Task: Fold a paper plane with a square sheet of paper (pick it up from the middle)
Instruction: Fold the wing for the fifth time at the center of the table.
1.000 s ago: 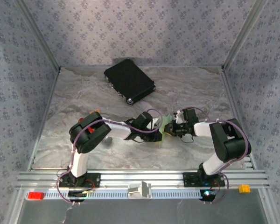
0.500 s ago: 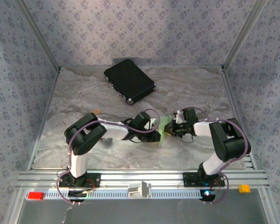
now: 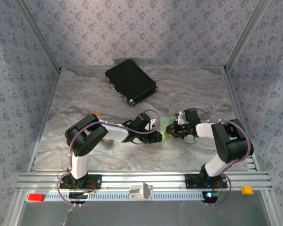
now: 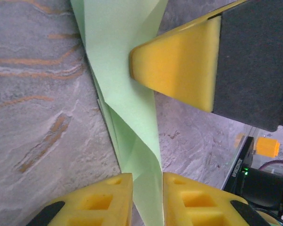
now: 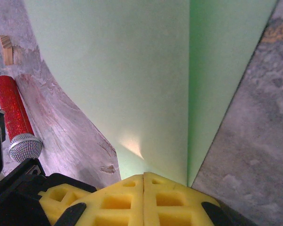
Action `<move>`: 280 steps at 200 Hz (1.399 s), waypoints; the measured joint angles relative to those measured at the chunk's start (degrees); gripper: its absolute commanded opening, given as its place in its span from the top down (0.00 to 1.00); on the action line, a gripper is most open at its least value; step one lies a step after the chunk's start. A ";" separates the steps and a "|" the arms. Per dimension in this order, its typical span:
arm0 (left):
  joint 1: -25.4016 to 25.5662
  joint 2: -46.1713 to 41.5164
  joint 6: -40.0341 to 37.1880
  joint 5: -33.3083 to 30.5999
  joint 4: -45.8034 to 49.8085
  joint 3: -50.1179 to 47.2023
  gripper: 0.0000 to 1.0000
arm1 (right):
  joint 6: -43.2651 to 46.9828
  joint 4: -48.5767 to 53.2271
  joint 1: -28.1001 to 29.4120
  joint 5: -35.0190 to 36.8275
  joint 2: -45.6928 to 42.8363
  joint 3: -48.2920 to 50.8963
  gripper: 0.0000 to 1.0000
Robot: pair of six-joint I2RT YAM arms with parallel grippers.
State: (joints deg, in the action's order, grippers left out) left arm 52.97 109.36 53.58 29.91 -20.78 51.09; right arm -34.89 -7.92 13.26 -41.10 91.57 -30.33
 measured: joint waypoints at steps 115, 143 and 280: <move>0.00 1.70 2.45 3.30 -3.89 -0.68 0.91 | -0.02 0.04 0.00 0.02 0.00 0.00 0.94; 0.00 2.25 2.69 3.96 -4.26 -0.68 0.98 | -0.02 0.15 0.00 0.17 0.00 0.00 0.93; -0.02 2.51 1.07 4.46 -1.57 -0.13 0.94 | -0.17 0.52 -0.22 0.26 0.00 0.00 0.93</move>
State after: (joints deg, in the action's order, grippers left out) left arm 52.95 111.87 54.65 34.37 -22.35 50.96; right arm -35.07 -7.40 13.04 -40.84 91.57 -30.33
